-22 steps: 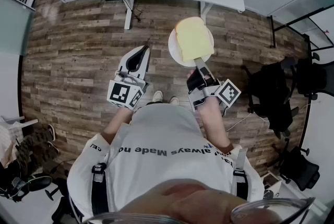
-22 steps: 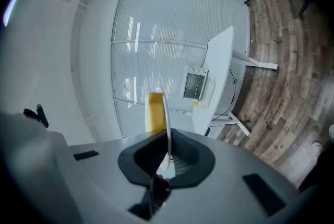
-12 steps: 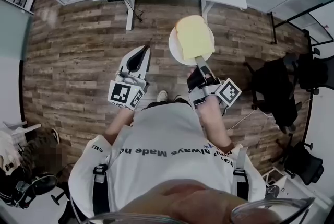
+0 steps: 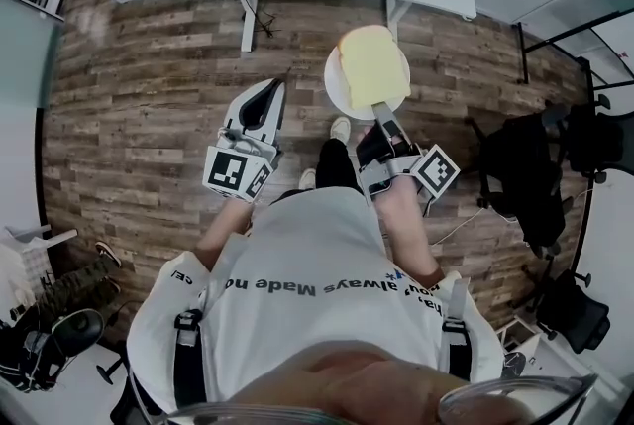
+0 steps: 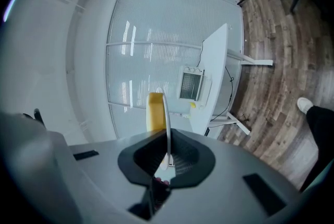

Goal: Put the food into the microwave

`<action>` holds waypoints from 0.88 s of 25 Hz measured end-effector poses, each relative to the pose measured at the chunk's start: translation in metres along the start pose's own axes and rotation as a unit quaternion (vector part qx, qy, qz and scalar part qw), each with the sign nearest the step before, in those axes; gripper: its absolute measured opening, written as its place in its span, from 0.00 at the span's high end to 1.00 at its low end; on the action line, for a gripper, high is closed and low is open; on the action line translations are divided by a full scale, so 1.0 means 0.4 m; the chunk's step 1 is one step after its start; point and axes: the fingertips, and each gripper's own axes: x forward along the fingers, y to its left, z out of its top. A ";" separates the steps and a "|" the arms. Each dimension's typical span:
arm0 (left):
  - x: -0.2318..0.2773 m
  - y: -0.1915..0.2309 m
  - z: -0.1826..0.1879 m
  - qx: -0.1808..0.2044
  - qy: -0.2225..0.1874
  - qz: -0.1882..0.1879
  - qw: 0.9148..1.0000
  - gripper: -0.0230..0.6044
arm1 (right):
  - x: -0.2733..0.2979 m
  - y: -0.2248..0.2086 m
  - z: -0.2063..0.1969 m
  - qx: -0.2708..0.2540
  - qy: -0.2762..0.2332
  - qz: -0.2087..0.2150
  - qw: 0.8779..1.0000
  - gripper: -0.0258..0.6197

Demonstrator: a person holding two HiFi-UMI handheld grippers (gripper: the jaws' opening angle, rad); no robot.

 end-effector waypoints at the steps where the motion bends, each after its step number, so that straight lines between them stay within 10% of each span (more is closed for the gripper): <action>1: 0.010 0.004 -0.002 0.000 0.000 -0.001 1.000 0.94 | 0.009 -0.005 0.006 0.000 0.000 -0.002 1.000 0.93; 22: 0.477 0.083 -0.034 0.006 0.014 0.008 1.000 0.94 | 0.304 -0.052 0.366 0.009 0.020 -0.008 1.000 0.93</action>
